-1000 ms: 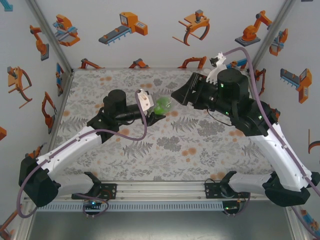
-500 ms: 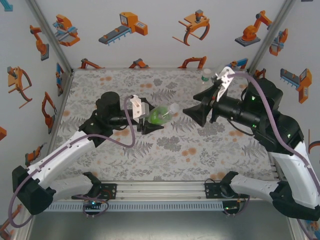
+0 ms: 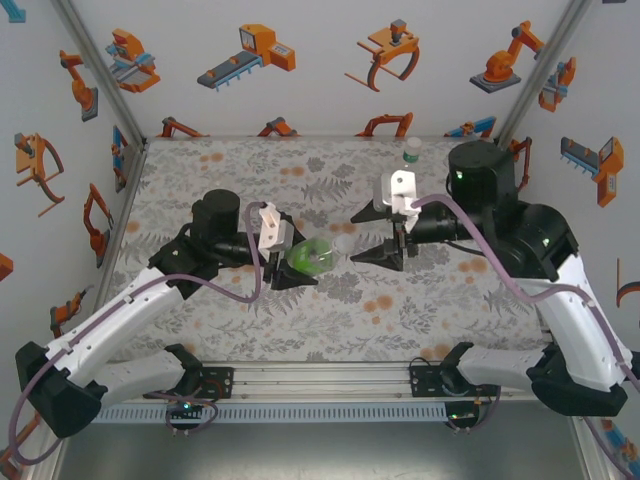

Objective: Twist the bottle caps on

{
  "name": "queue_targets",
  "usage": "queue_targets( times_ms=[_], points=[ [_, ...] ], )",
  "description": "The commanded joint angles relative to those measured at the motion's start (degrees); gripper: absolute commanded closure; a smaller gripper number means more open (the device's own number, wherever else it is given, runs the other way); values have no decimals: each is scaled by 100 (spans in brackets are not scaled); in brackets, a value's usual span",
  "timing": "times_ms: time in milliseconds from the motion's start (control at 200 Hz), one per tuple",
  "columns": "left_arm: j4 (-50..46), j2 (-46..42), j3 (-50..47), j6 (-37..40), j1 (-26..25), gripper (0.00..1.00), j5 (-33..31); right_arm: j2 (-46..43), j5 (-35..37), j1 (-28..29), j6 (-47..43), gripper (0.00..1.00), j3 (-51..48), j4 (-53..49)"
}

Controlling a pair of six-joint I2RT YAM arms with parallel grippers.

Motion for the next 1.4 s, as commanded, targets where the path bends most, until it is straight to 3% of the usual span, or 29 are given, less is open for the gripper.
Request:
queue_targets(
  times_ms=[0, 1031, 1397],
  points=[
    [-225, -104, 97, 123, -10, 100, 264, -48, -268, 40, -223, 47, -154, 73],
    [-276, -101, 113, 63, -12, 100, 227, 48, -293, 57, -30, 60, -617, 357],
    [-281, -139, 119, 14, -11, 100, 101, 46, -236, 57, 307, 73, -747, 535]
  ],
)
